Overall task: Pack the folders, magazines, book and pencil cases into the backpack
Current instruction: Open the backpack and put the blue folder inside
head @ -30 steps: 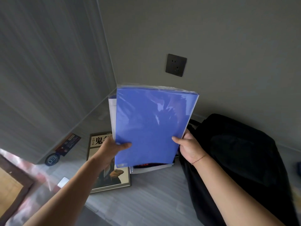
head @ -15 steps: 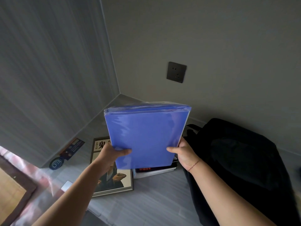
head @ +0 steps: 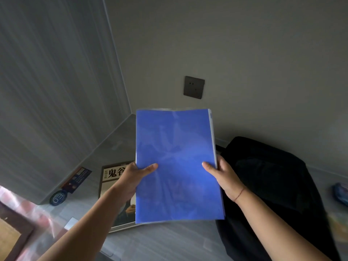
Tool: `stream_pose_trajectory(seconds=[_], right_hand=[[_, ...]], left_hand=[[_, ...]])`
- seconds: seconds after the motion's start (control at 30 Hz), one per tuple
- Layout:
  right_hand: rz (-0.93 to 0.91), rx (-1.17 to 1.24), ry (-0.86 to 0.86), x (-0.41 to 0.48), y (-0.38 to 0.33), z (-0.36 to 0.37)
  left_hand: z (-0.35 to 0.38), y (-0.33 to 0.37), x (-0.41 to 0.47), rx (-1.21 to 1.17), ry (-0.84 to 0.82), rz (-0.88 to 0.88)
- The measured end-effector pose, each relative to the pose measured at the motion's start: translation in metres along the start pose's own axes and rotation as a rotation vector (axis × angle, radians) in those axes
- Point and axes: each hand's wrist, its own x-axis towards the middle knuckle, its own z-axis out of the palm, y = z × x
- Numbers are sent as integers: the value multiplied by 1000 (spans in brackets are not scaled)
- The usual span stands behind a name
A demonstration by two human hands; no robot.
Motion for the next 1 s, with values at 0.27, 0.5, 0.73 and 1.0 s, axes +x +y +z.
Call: stream_pose_trajectory(seconds=[0.27, 0.5, 0.73, 1.0], right_hand=[[6, 104, 252, -91, -1, -93], [129, 224, 488, -211, 19, -167], [387, 110, 595, -301, 66, -194], [524, 244, 535, -313, 96, -182]], left_hand=[[107, -18, -9, 128, -297, -56], [199, -51, -12, 559, -534, 122], [236, -88, 21, 1560, -569, 722], [269, -119, 66, 1943, -616, 827]])
